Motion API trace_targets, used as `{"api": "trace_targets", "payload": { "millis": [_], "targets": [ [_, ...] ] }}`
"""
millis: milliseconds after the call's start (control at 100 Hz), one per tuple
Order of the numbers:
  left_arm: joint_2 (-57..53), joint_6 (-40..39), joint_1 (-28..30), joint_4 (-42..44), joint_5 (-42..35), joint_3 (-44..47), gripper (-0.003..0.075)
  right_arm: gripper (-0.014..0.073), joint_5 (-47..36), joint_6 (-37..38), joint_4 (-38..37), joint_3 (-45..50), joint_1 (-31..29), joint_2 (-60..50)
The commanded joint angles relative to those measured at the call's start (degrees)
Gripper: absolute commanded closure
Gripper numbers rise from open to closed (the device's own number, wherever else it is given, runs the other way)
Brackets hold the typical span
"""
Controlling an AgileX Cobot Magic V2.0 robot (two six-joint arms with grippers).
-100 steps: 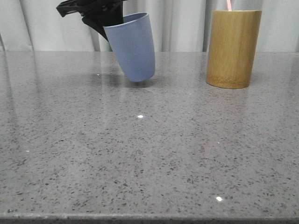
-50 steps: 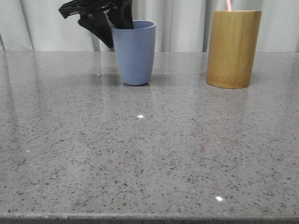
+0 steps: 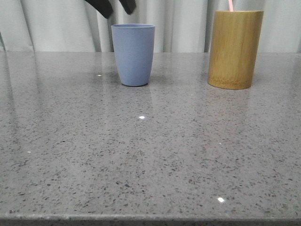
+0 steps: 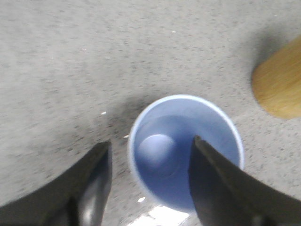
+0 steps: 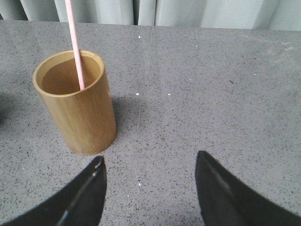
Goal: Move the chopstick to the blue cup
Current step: 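Open the left gripper and lift it off the blue cup, then lower the right gripper over the bamboo cup and grasp the pink stick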
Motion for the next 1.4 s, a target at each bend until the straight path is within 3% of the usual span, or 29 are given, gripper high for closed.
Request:
{"api": "trace_targets", "payload": {
  "millis": [0,180,720,1040,1390],
  "targets": [
    [-5.76,-2.95,0.32,4.76,-0.65,-2.02,0.0396,0.016,-3.71,-0.38,-0.64,-1.99,0.03,-0.17],
    [-11.25,-8.1,1.48,14.32,1.09,2.25,0.0397,0.016,-3.71,-0.38,-0.64,-1.99,0.03,-0.17],
    [-37.83,-8.23,13.45,14.45,-10.09,33.82,0.0396,0.016,-3.97,-0.38,-0.3,-2.77,0.85,0.02],
    [-53.89,-8.0,14.04,15.93,-12.68,48.09,0.0397,0.016,-4.6,-0.38,0.0,-12.37,8.14,8.71],
    [-62.95,-8.0,14.04,15.93,-12.45,52.84,0.0397,0.016,-4.67,-0.38,1.46,-25.96,9.81,22.77]
  ]
}}
